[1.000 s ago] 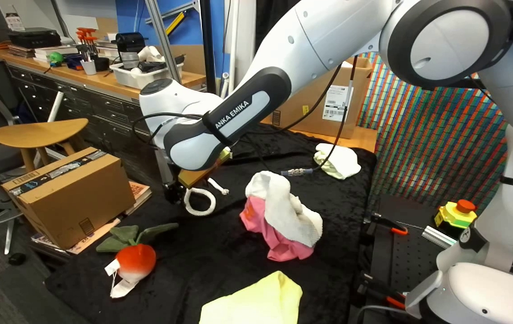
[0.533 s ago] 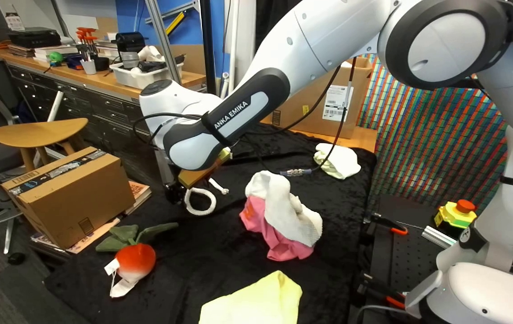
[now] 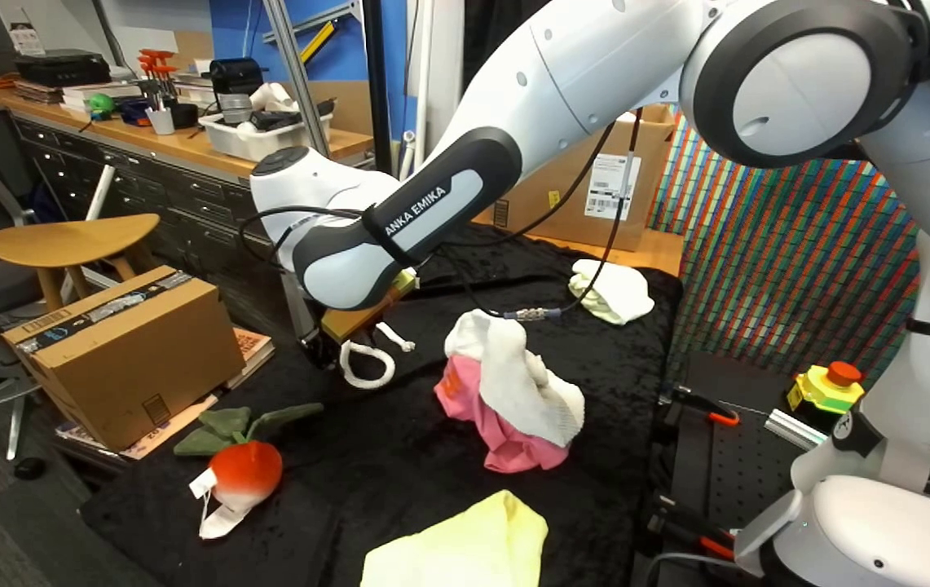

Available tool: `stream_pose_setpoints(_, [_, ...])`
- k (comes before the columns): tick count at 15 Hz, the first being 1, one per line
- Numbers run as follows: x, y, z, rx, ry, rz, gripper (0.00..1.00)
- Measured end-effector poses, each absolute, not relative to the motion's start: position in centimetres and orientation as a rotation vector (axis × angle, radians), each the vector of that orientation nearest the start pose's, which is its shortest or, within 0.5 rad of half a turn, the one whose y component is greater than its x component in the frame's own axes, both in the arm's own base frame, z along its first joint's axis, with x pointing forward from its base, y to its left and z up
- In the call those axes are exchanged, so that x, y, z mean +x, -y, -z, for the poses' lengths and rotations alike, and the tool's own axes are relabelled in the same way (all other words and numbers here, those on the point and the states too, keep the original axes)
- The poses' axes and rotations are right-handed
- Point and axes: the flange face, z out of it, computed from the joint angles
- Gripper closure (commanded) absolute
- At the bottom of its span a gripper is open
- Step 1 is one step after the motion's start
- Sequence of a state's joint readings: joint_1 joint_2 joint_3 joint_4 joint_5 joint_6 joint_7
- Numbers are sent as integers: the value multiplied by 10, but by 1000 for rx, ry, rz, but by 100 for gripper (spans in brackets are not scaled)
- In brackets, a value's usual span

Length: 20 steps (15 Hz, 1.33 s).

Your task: Put all the objects together at the center of the table

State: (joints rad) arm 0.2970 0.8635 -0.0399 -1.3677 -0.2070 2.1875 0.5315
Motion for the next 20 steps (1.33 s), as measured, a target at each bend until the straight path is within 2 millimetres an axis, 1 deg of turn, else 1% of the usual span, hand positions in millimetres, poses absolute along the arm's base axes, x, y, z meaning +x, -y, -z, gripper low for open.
stream_pose_setpoints(2, [708,-185,-197,-3332,-231,58,72])
stream_pose_setpoints(3, [709,-185,-197,-3331,-232,58,75])
stream_pose_setpoints(6, [709,-184,-198,-3332,-236,54,81])
stream_pose_setpoints(7, [710,-184,-199,-3333,-237,51,78])
stream_pose_setpoints(8, [710,-183,-199,-3334,-240,47,77])
stream_pose_setpoints(9, [710,-182,-199,-3333,-243,44,79])
stream_pose_setpoints(10, [710,-181,-199,-3331,-249,38,89])
stream_pose_setpoints(11, [710,-180,-199,-3326,-256,32,90])
stream_pose_setpoints(12, [710,-178,-198,-3320,-265,22,97])
stream_pose_setpoints(13, [710,-177,-197,-3315,-276,6,100])
stream_pose_setpoints(14, [710,-175,-197,-3311,-285,-6,97])
stream_pose_setpoints(20, [712,-161,-197,-3304,-319,-50,97])
